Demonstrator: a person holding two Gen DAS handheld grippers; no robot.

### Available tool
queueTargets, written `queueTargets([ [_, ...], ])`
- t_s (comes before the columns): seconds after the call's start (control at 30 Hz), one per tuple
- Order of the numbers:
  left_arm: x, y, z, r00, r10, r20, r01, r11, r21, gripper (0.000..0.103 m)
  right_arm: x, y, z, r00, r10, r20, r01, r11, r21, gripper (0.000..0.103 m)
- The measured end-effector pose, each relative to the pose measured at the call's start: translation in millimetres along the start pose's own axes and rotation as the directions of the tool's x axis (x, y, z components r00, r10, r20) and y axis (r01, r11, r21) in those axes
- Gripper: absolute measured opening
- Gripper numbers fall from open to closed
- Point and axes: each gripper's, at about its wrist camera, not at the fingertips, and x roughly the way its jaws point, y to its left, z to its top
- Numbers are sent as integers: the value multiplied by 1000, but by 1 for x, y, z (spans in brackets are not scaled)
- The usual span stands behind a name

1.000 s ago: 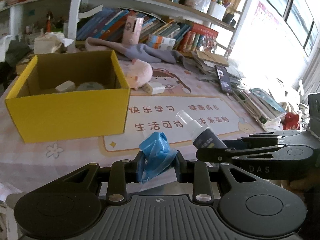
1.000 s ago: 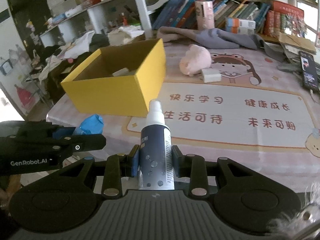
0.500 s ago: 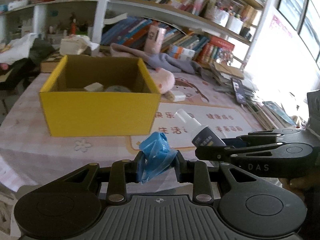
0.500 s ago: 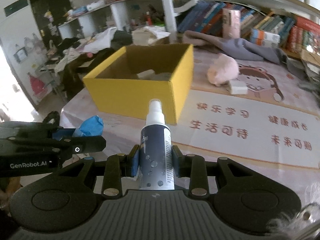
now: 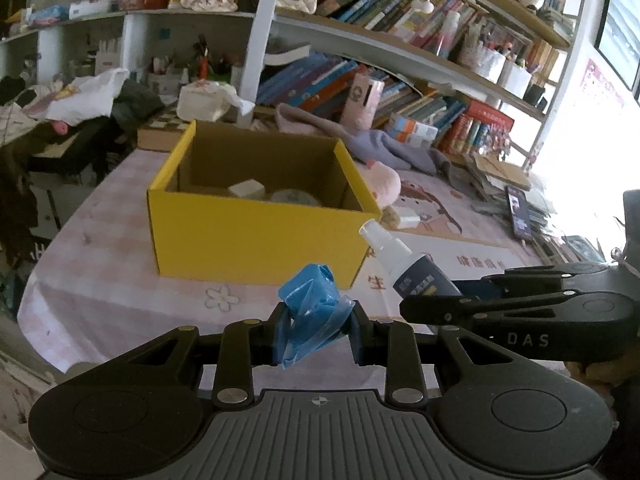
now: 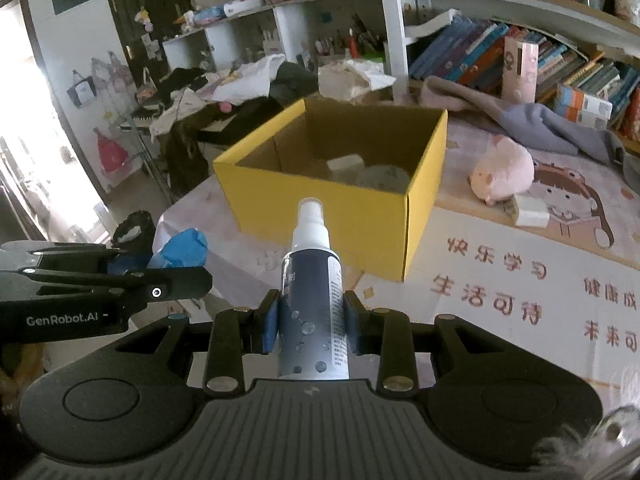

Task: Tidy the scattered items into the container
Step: 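Carry the blue item with left tool while right tool carries the bottle to the yellow box, then lower both held items into the yellow box and open both tools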

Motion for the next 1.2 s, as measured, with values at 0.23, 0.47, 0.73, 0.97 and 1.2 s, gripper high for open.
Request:
queueTargets([
  [0.23,10,0,24,998,18,54,-19,1000,21,28,3,-10,23,998,-10,58,12,999,-30,30],
  [0.47,28,1,55,993,55,107,-60,998,36,28,20,-30,58,995,10,99,-6,999,-43,30],
  [0.73,61,13,87,986,111,122,-112,994,-5,28,52,-51,101,992,37,123,-29,997,-71,31],
  [0.97,98,23,108,985,147,92,-148,989,-3,28,90,-64,132,991,61,115,-49,993,-104,31],
  [1.2,136,30,110,985,170,18,-170,985,11,28,136,-69,149,995,82,53,-75,990,-122,31],
])
